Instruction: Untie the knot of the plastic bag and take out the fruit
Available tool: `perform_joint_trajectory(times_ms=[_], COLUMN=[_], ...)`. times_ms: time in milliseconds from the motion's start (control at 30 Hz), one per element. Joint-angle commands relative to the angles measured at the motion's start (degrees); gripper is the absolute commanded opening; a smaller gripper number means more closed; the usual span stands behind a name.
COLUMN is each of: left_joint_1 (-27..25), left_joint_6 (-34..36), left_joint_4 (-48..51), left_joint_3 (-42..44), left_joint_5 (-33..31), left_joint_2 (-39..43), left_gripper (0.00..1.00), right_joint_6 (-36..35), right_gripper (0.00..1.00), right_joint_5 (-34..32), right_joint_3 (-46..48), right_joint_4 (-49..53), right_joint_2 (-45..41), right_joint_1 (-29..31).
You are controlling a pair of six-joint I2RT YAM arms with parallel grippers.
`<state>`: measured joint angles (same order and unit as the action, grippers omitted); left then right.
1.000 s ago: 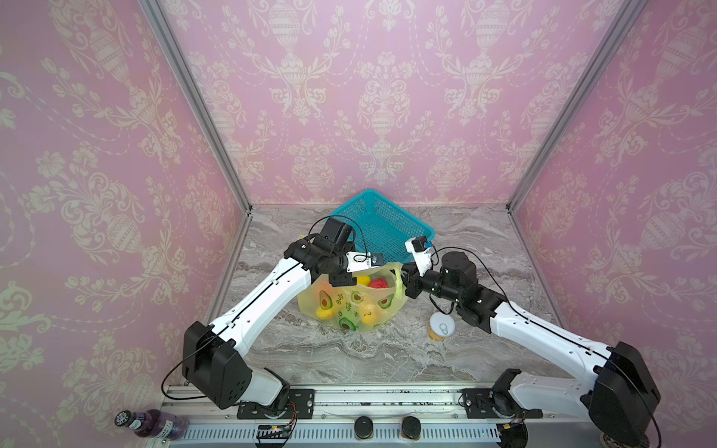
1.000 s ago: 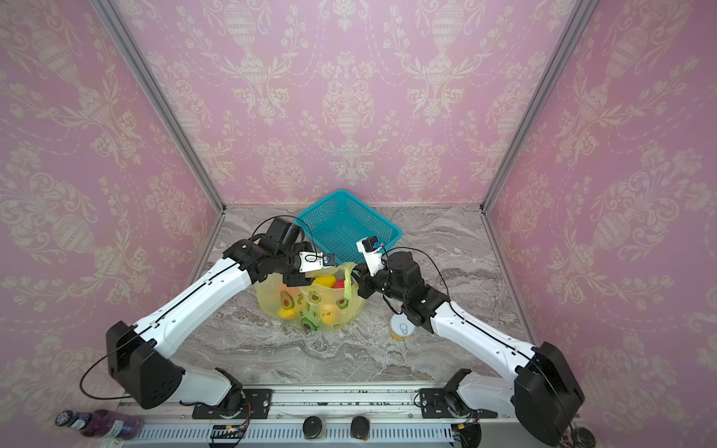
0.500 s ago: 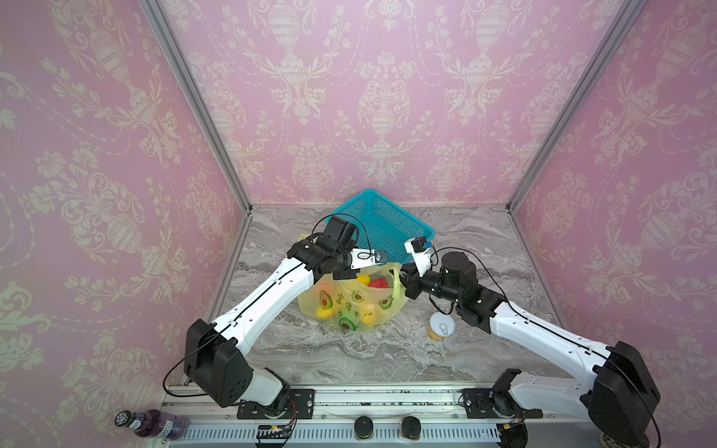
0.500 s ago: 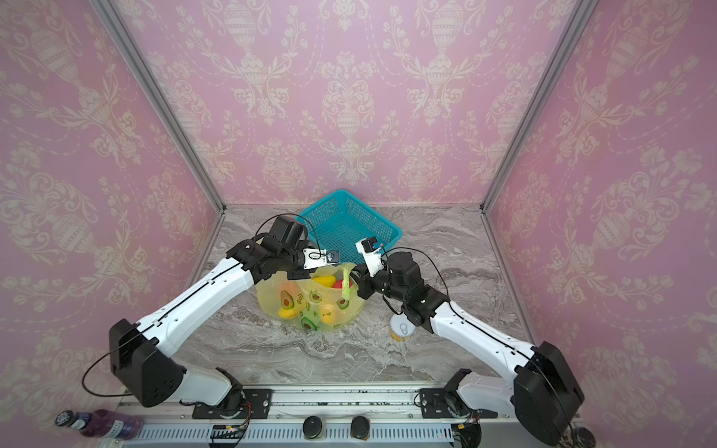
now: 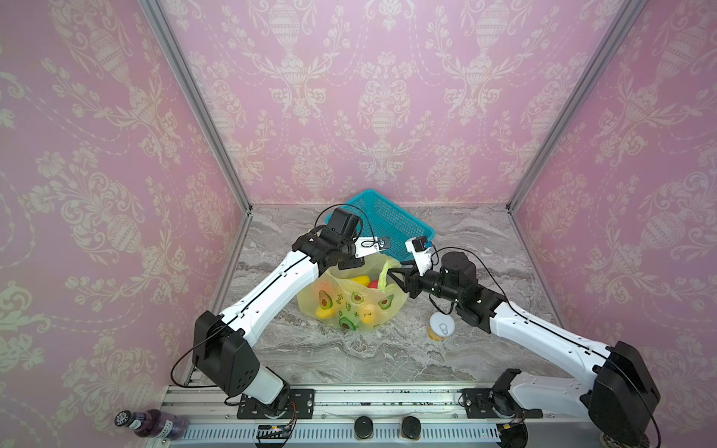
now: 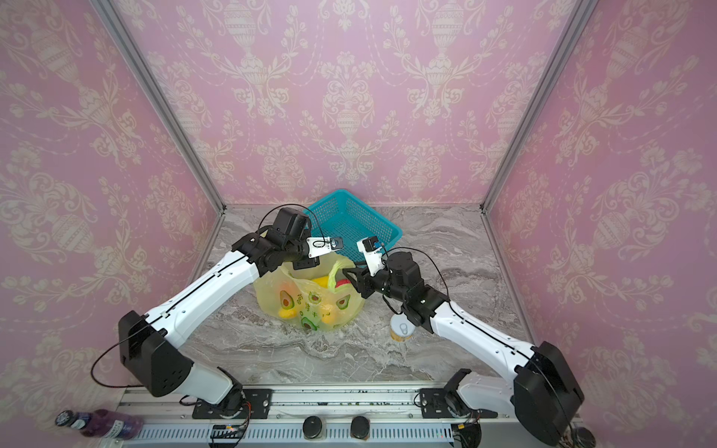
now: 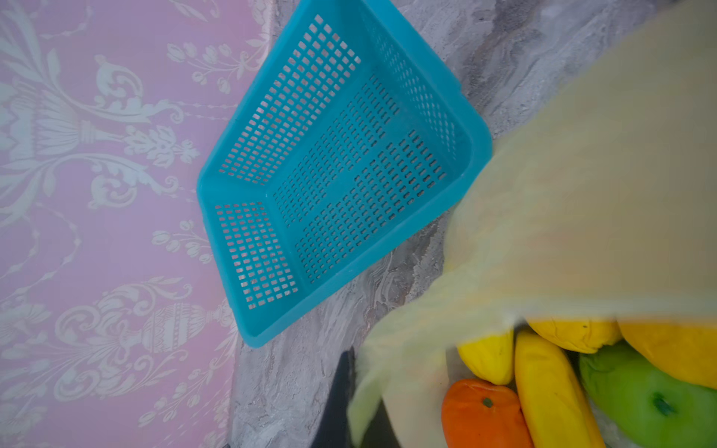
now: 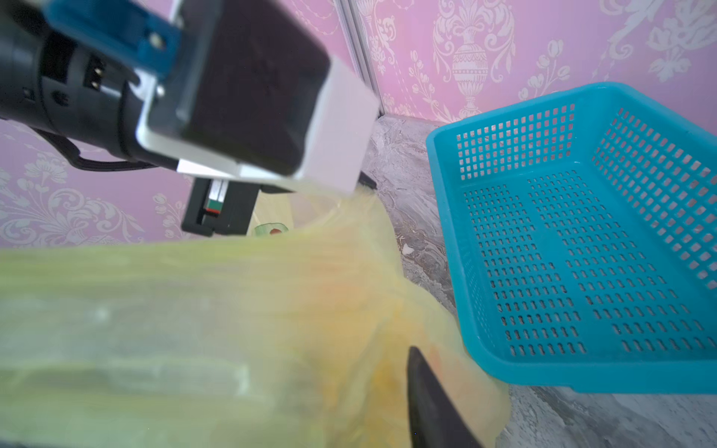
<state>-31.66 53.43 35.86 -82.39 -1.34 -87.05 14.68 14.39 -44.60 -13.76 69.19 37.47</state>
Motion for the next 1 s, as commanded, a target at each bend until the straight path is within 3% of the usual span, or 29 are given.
perform_joint_trajectory(times_ms=[0, 200, 367, 567, 733, 967], left_joint_1=[0.44, 1.89, 5.26, 12.16, 12.65, 12.43], left_joint_6=[-3.3, -9.06, -14.32, -21.32, -23.98, -33.29], left_joint_4=[-3.63, -1.63, -0.8, 3.95, 6.7, 15.62], left_joint_3=[-2.33, -7.92, -9.37, -14.01, -16.2, -16.22], left_joint_5=[-8.51, -17.79, -26.59, -23.52, -25.29, -17.9], left_joint_2=[-0.25, -0.25, 2.32, 7.65, 9.2, 5.05], left_gripper=[0.0, 0.0, 0.0, 0.0, 0.0, 0.0], right_joint_6=[0.35, -0.08, -0.1, 1.04, 1.06, 0.06], right_gripper=[0.71, 0.84, 0.89, 0.88, 0.88, 0.88], right_joint_5=[-2.73, -5.49, -4.98, -0.02, 0.94, 1.67], right_joint_3=[0.13, 1.09, 2.5, 1.92, 1.29, -0.63], right_joint_4=[0.5, 1.27, 0.53, 0.19, 0.48, 1.69], right_joint_2=[-0.35, -2.66, -4.47, -4.16, -3.72, -1.33], right_joint_1=[-0.31, -0.3, -0.3, -0.17, 0.83, 2.62])
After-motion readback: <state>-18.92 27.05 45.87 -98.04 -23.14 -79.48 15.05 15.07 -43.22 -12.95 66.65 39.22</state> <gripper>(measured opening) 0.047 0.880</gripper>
